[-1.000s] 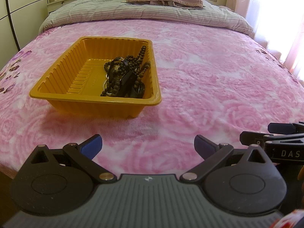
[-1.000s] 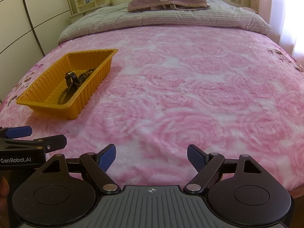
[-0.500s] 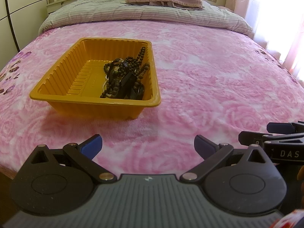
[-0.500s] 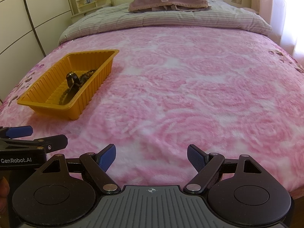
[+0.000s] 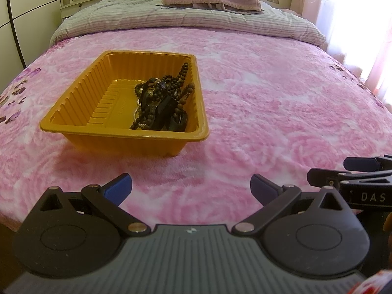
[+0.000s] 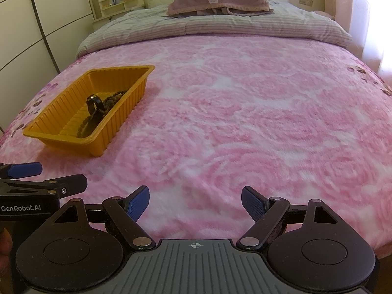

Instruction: Organize jewelry

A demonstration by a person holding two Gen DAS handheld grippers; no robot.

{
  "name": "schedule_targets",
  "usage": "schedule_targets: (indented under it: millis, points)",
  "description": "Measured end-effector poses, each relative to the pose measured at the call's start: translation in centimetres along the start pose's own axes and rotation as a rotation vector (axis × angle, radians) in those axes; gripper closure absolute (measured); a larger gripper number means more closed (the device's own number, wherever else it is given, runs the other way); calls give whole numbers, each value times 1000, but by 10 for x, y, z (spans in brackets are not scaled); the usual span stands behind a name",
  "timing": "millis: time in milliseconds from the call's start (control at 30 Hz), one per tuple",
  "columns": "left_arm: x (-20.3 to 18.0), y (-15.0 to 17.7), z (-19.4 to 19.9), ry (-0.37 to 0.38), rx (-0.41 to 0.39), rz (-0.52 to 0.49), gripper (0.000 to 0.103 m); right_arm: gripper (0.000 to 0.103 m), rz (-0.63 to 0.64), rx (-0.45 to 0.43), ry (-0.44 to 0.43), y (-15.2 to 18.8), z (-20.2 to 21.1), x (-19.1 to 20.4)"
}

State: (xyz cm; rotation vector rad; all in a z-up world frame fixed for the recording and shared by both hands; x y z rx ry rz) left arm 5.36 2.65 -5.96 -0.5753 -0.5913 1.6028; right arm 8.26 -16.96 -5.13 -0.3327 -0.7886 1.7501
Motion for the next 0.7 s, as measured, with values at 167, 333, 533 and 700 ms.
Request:
schedule_targets:
  millis: [167, 333, 533, 700]
  points:
    - [0, 0, 0, 1, 0, 0, 1, 21, 1, 0, -1, -1, 0, 1]
    - [0, -1, 0, 1, 0, 0, 1, 21, 0, 0, 0, -1, 0, 1]
    - [0, -1, 1, 1, -3, 0, 1, 21, 1, -1, -1, -1, 0, 1]
    - [3, -4, 2, 4, -16, 9, 1, 21, -2, -1, -1, -1, 0, 2]
Point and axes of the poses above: each gripper's, at about its wrist camera, not at the fingertips, and z roughly against the way its jaws point, x to its left, y to its underside, the point moved 8 cm from there along -z, roughly the way its jaws point, and after that the axes turned 2 degrees about -x, right-handed, at the moved point
